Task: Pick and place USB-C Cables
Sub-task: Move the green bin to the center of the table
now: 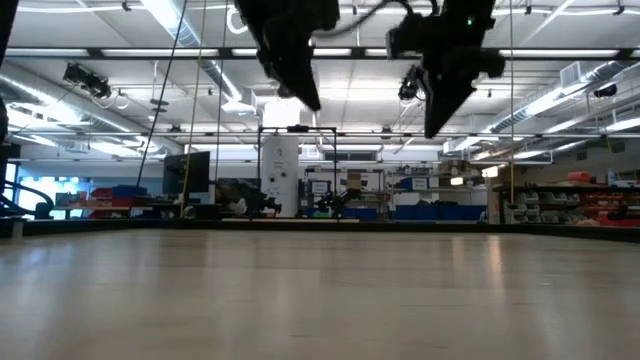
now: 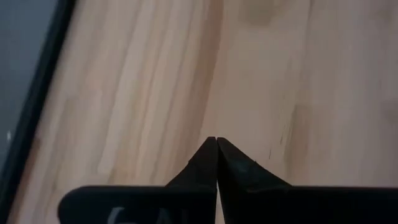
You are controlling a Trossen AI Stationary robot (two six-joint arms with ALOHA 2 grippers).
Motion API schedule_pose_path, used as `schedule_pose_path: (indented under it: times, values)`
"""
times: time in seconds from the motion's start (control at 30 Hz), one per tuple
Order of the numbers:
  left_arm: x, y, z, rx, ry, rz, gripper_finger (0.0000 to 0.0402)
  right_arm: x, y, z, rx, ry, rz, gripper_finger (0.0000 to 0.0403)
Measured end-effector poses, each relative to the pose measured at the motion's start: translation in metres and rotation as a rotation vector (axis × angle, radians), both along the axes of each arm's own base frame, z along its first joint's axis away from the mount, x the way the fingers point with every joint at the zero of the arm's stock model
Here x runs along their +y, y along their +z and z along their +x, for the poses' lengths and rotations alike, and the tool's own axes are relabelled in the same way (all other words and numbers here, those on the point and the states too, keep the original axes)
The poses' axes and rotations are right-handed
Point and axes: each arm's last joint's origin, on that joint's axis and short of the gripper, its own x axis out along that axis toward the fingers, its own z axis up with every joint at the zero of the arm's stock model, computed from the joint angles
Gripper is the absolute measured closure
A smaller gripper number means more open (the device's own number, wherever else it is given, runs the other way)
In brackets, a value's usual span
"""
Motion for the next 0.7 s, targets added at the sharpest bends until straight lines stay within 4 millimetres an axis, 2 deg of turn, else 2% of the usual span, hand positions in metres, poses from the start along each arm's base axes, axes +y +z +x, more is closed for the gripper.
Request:
schedule_pose_path:
  times: [0.17, 0.27, 0.37, 0.47, 0.57, 0.7]
  values:
    - [0.000, 0.036, -0.018, -0.110, -0.049, -0.002, 0.0400, -0.003, 0.034, -0.010, -0.205, 0.051, 0.073, 0.0400]
    - [-0.001, 0.057, -0.032, -0.184, -0.058, -0.010, 0.0400, -0.006, 0.057, -0.027, -0.362, 0.067, 0.144, 0.0400]
    - [-0.007, 0.072, -0.039, -0.256, -0.080, -0.015, 0.0399, -0.005, 0.068, -0.048, -0.511, 0.090, 0.210, 0.0401]
    - [-0.016, 0.080, -0.041, -0.310, -0.128, -0.009, 0.0399, -0.004, 0.065, -0.072, -0.613, 0.111, 0.261, 0.0401]
    - [-0.022, 0.083, -0.042, -0.323, -0.159, -0.001, 0.0399, -0.005, 0.050, -0.096, -0.672, 0.083, 0.297, 0.0402]
    - [-0.020, 0.082, -0.044, -0.304, -0.152, 0.003, 0.0399, -0.006, 0.029, -0.123, -0.745, 0.034, 0.340, 0.0402]
